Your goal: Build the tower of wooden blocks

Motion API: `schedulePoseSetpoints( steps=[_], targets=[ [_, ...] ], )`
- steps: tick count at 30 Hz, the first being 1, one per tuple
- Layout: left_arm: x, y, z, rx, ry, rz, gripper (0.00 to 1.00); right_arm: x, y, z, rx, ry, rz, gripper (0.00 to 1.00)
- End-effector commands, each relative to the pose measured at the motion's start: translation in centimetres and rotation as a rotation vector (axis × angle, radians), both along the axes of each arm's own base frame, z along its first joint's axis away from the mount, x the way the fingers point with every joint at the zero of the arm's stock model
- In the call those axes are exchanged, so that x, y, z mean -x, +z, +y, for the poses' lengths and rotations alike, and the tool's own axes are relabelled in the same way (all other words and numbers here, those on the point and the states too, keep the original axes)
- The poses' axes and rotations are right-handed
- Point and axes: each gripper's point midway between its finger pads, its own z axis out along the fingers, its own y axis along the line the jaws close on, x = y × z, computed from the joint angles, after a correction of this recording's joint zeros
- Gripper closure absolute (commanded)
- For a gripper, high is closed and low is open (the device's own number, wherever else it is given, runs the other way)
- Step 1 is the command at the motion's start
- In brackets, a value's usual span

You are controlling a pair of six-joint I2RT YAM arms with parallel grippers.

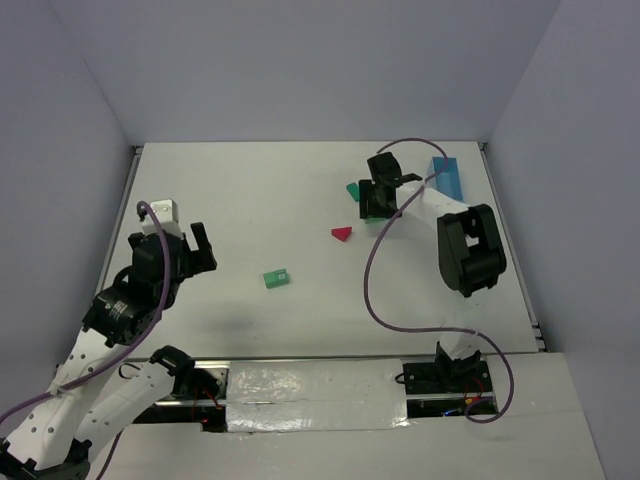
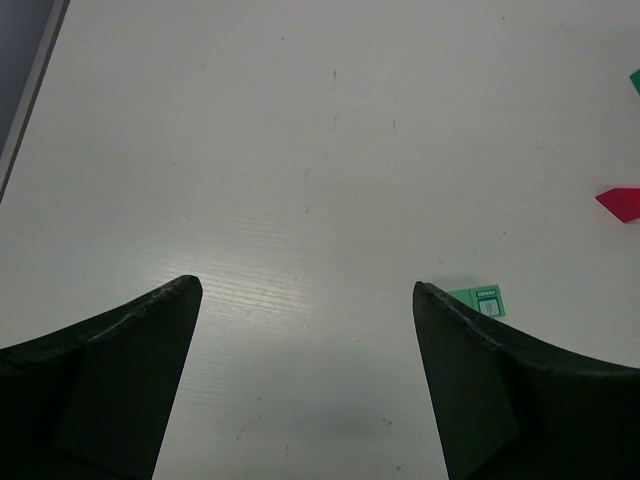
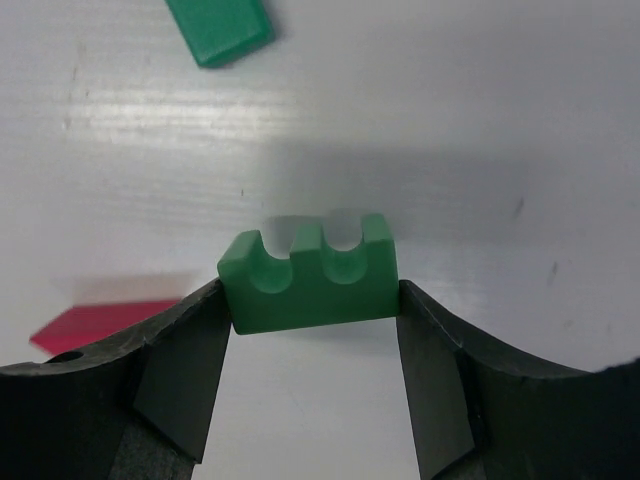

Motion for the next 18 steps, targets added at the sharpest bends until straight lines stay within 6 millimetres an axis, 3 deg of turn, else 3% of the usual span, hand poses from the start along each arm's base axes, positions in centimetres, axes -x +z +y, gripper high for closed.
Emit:
schedulePoseSetpoints(
  steps=[1,3,4,5,6,7,8,9,10,11,12,14,15,18],
  targets=[
    [-0.4,1.7,-1.2,0.05,-0.057,-0.052,0.0,1.2,7.8,2.5,-0.092,0.083,-0.194,0.58],
    [-0.2,2.2,-2.7,0.118,-0.11,-0.035,0.0,4.2,10.5,4.1,-0.139,0.162,-0.262,0.57],
    [0.2,3.3,-4.6,0.19,-0.193,-0.038,0.0,5.2,11.4,5.1,-0.159,0.2,-0.299,0.58],
    [0.4,4.0,-5.8,0.239,-0.241,-0.041,0.0,7.8,10.9,7.2,-0.177,0.279,-0.295,0.58],
    [0.7,4.7,-7.2,0.316,-0.281,-0.04,0.01,9.3,13.8,8.2,-0.214,0.337,-0.376,0.58],
    [0.7,6.1,-8.5,0.386,-0.333,-0.072,0.0,10.4,14.9,9.7,-0.255,0.39,-0.42,0.58],
    [1.7,6.6,-10.8,0.471,-0.446,-0.055,0.0,12.9,14.6,11.6,-0.275,0.468,-0.425,0.58],
    [2.4,7.3,-12.2,0.574,-0.489,-0.052,0.01,14.8,16.9,12.7,-0.321,0.534,-0.484,0.58],
    [3.1,7.8,-14.2,0.656,-0.595,-0.05,0.0,16.0,17.2,13.6,-0.345,0.577,-0.517,0.58],
    [3.5,7.9,-15.2,0.738,-0.614,-0.02,0.01,18.7,19.1,15.3,-0.392,0.661,-0.567,0.58],
    [3.8,7.7,-15.9,0.775,-0.639,0.003,0.0,19.6,20.4,16.1,-0.413,0.708,-0.626,0.58],
    [4.3,7.0,-17.3,0.849,-0.686,0.059,0.0,22.7,21.2,17.4,-0.442,0.8,-0.663,0.58],
    [4.3,6.8,-17.4,0.861,-0.687,0.071,0.01,23.3,22.2,17.8,-0.451,0.828,-0.714,0.58],
    [4.6,6.2,-17.6,0.885,-0.693,0.082,0.0,24.9,22.6,18.4,-0.46,0.876,-0.744,0.59]
  ],
)
